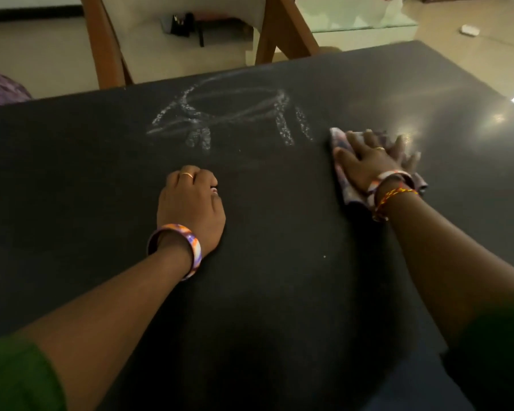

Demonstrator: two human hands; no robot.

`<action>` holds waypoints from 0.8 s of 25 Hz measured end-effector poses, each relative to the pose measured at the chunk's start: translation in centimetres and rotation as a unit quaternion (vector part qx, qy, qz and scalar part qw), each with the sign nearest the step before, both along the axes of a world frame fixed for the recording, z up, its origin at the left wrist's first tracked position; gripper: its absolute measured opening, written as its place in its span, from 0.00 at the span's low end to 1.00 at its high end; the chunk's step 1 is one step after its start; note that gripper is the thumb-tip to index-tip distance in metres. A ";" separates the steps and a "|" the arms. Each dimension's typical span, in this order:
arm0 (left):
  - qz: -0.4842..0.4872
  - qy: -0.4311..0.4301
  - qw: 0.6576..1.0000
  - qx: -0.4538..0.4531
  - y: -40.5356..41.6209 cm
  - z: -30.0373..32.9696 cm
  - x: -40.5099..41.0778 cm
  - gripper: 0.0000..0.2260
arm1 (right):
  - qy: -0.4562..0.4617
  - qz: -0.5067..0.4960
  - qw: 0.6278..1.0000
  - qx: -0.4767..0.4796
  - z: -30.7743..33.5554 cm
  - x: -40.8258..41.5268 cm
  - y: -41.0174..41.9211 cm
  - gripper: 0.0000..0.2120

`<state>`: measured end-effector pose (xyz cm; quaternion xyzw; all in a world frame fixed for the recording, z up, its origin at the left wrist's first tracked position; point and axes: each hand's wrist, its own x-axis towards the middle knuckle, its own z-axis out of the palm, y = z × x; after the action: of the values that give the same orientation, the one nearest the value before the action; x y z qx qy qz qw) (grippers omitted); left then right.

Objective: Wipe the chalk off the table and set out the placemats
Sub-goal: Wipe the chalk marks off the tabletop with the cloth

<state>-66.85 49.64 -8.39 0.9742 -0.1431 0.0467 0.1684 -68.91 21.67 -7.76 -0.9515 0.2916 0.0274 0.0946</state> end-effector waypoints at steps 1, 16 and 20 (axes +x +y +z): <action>0.000 -0.007 1.000 0.001 0.0 0.0 0.1 0.11 | -0.001 -0.034 0.999 0.016 0.2 0.7 -0.7 0.28; -0.004 0.001 1.000 0.002 0.2 0.0 0.2 0.12 | 0.000 0.033 0.999 0.016 -0.5 4.8 0.5 0.28; -0.003 0.009 1.000 0.010 0.2 0.2 0.0 0.12 | -0.005 0.255 0.967 -0.030 -0.5 -0.1 7.1 0.29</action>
<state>-66.84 49.84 -8.17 0.9758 -0.1448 0.0363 0.1599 -68.96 28.73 -8.24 -0.9969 0.0398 0.0371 0.0576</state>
